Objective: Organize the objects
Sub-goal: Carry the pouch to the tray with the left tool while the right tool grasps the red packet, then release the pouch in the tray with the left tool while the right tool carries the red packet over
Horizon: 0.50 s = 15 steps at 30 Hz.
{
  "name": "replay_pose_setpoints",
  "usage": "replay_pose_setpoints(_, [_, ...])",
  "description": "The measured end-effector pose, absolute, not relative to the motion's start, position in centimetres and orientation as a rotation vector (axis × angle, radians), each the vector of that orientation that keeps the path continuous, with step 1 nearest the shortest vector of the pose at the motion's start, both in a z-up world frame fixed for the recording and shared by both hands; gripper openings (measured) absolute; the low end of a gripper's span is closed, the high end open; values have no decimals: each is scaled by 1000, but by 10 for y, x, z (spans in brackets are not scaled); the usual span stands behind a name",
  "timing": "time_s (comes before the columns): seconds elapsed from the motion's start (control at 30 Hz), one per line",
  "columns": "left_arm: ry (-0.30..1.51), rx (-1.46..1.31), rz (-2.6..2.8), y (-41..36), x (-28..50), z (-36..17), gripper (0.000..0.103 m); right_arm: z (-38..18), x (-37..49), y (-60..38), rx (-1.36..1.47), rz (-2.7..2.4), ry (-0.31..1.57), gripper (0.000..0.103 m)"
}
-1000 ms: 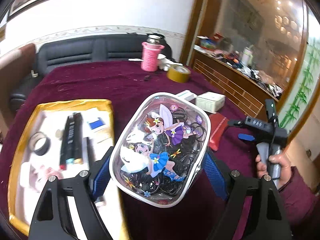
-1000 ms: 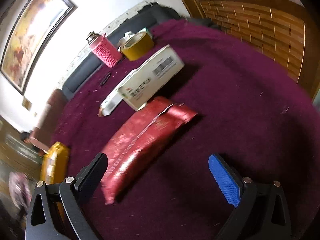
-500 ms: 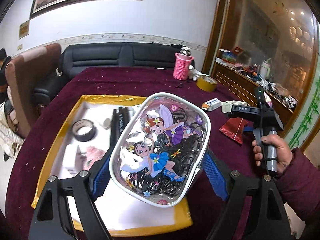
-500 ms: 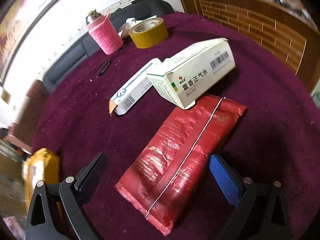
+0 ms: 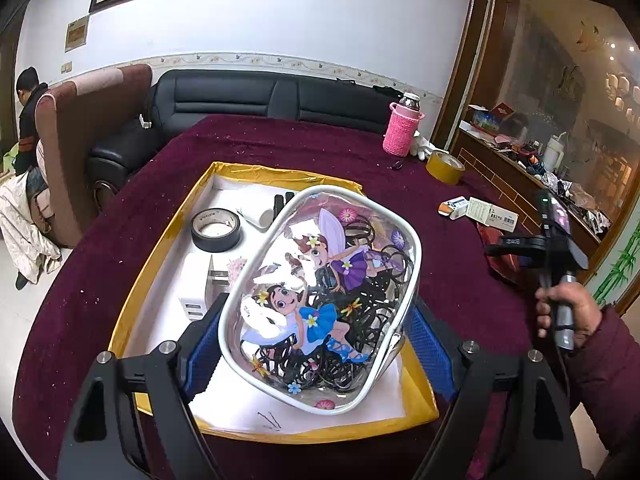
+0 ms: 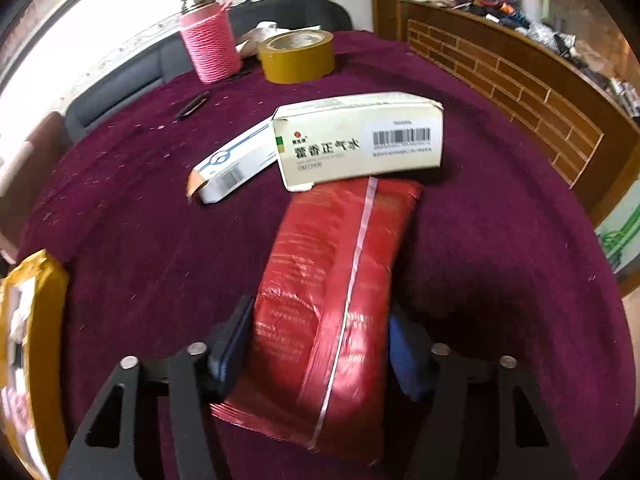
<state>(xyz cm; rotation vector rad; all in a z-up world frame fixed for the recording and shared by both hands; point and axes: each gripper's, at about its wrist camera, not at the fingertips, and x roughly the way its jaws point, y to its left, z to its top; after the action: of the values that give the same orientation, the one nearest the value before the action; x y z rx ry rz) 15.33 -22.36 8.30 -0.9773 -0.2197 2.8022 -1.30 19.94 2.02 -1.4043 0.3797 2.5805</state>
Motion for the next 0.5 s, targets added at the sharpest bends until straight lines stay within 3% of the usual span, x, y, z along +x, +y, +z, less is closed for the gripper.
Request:
replay_pose_setpoints(0.13, [-210, -980, 2802, -219, 155, 84, 83, 22, 10, 211, -1454, 2643, 582, 62])
replay_pose_setpoints(0.4, [-185, -1009, 2842, -224, 158, 85, 83, 9, 41, 222, -1584, 2708, 1210, 59])
replay_pose_setpoints(0.5, [-190, -1027, 2880, -234, 160, 85, 83, 11, 45, 210, -1621, 2735, 1308, 59])
